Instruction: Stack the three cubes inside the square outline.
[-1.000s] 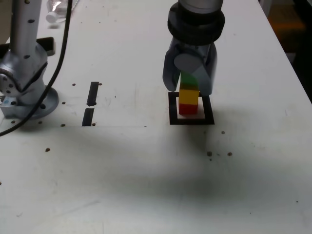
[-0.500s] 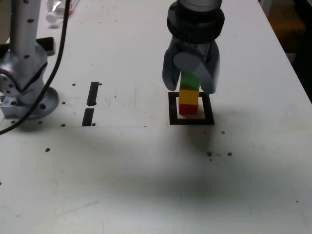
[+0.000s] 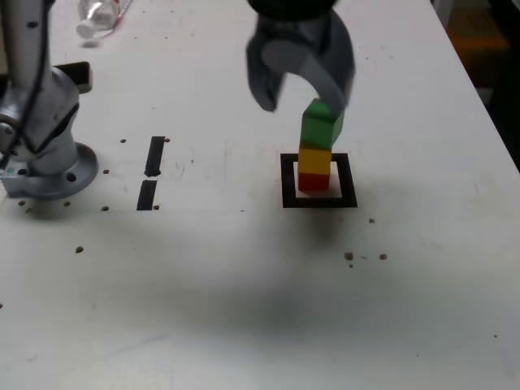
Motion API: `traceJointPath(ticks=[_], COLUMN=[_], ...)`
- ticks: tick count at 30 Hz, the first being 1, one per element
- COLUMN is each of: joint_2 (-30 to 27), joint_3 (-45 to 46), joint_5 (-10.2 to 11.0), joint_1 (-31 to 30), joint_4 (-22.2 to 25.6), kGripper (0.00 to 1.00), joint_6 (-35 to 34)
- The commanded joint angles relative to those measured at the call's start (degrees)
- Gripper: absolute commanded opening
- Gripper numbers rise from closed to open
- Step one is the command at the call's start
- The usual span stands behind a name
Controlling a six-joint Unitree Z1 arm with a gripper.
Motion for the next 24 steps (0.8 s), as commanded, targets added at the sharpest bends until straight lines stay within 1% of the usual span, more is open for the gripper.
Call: traceJointPath(ticks=[1, 6, 10, 14, 18, 20, 24], joint_2=[-1.7, -3.9, -4.4, -4.6, -4.6, -4.2, -3.8], joint_3=[1.6, 4.9, 9.4, 12.1, 15.6, 18.8, 22.8], joint_5=[0.5, 1.0, -0.7, -1.9, -3.7, -5.8, -8.6], joint_1=[0.1, 0.7, 2.6, 3.7, 4.9, 6.1, 7.4], joint_4=[0.0, -0.1, -0.6, -1.3, -3.6, -6.3, -9.6], kGripper=[0.70, 0.70, 0.70, 0.70, 0.70, 0.70, 0.70], joint_6=[-0.5, -1.7, -2.4, -3.4, -4.0, -4.1, -4.2])
